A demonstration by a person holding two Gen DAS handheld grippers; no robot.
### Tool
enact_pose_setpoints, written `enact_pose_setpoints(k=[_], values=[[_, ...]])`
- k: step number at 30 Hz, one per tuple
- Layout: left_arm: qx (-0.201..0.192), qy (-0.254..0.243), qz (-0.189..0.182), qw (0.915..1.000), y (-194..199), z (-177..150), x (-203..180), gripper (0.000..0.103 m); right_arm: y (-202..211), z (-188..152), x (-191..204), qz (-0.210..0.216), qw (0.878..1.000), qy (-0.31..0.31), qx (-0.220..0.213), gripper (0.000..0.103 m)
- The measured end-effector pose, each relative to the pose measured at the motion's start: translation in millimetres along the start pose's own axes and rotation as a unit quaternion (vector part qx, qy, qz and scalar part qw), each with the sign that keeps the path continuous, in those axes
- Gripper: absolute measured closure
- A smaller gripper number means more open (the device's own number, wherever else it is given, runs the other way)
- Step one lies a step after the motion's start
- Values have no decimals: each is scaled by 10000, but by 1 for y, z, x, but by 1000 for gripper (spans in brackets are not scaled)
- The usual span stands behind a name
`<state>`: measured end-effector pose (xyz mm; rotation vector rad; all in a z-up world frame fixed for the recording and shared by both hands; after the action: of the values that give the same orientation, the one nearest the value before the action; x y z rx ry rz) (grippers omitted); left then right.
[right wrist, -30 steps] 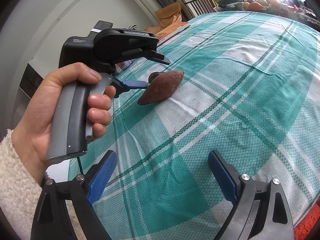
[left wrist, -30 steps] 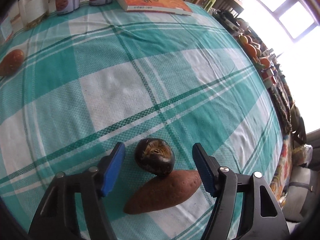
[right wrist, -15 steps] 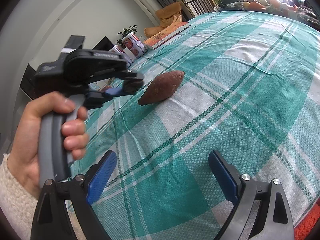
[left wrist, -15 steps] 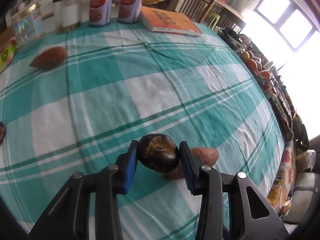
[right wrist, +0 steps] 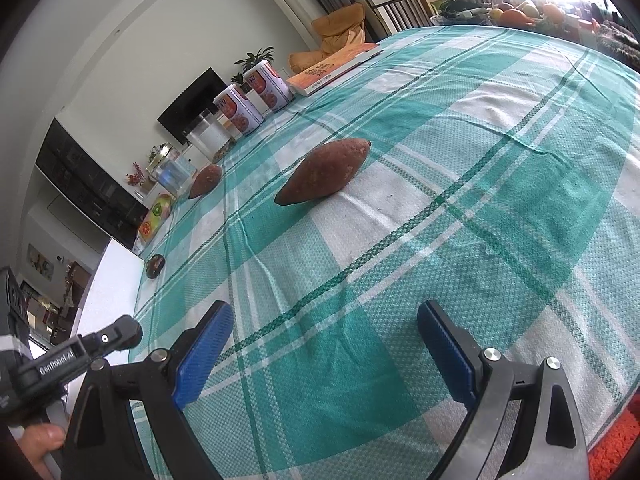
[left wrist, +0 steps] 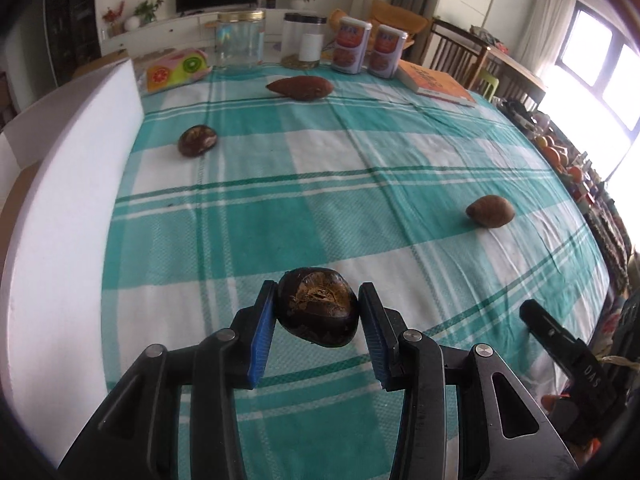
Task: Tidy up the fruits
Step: 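Lower the dark round fruit back onto the cloth and open the left tool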
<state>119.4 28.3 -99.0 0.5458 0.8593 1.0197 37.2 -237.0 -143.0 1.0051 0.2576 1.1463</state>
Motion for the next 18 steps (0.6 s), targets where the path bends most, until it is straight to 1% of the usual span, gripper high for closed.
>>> enact_pose_setpoints(k=[5, 7, 9, 10, 11, 12, 13, 14, 16, 18], values=[[-395, 74, 182, 9990, 0, -15, 12, 60, 0, -1, 1, -45, 10000, 62, -4, 10], [-450, 126, 187, 9987, -2, -19, 16, 60, 0, -1, 1, -52, 10000, 73, -5, 10], [-455, 185, 132, 9987, -6, -21, 20, 57, 0, -1, 1, -59, 9999, 80, -7, 10], [-467, 180, 161, 9986, -6, -22, 21, 48, 0, -1, 1, -65, 9999, 83, -9, 10], [-490, 164, 199, 9985, -7, -23, 22, 34, 0, -1, 1, -65, 9999, 83, -9, 10], [-524, 150, 221, 9983, -6, -24, 24, 26, 0, -1, 1, -68, 9999, 86, -10, 10], [-572, 124, 247, 9980, -6, -26, 24, 15, 0, -1, 1, -61, 9999, 83, -8, 10], [-635, 93, 285, 9975, -5, -27, 25, 12, 0, -1, 1, -59, 9999, 83, -7, 10], [-685, 9, 378, 9969, -7, -30, 25, 10, 0, -1, 1, -59, 9999, 83, -8, 9], [-538, -47, 445, 9976, -13, -33, 27, 10, 0, -1, 1, -59, 9999, 81, -7, 9]])
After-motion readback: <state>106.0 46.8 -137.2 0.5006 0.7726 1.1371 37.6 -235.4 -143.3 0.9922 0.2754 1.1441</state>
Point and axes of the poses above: each gripper's, at about its wrist camera, not at the fingertips, and y roughly against the way its jaws point, x to its left, z to its top, the point moved 1 cm from there along -y, roughly the way its jaws point, and after that the axes turned 15 degrees about -z, right-handed, at the moved point
